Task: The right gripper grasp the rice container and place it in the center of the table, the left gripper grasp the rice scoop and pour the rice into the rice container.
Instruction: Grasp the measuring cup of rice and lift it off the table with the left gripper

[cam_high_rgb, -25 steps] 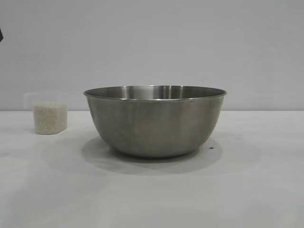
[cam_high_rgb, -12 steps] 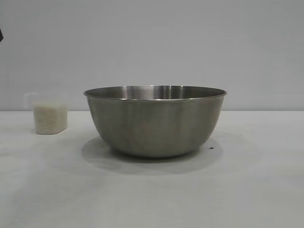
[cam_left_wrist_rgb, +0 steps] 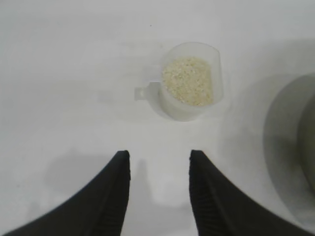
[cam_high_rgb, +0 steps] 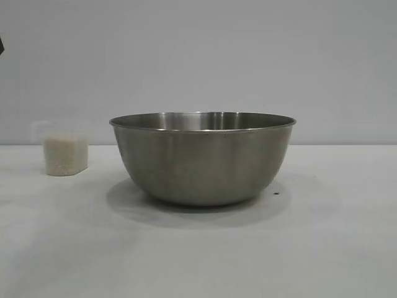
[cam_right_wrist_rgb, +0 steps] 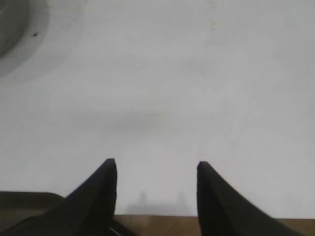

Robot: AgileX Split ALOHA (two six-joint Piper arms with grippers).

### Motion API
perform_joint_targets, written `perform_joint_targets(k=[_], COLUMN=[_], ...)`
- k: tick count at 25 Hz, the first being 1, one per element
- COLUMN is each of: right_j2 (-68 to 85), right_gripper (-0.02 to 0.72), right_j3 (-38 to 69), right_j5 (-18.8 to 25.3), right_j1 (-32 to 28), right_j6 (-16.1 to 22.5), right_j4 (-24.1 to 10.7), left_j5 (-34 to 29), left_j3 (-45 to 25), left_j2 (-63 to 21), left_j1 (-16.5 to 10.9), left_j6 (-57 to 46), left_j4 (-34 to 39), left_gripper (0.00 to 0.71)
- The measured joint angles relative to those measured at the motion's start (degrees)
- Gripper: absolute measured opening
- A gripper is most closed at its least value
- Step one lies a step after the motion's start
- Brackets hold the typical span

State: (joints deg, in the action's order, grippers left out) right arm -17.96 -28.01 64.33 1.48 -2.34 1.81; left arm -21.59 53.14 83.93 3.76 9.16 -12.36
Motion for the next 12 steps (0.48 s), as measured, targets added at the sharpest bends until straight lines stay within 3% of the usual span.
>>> perform_joint_targets(k=[12], right_j2=[0.8], right_gripper=[0.321], right_j3=[0.0], right_j5=[0.0], right_j1=[0.0], right_j6=[0.0], right_j4=[0.1], left_j5=[0.1], left_j3=[0.0], left_j2=[0.0], left_j1=[0.0], left_j6=[0.0], left_j4=[0.0], left_gripper=[0.241])
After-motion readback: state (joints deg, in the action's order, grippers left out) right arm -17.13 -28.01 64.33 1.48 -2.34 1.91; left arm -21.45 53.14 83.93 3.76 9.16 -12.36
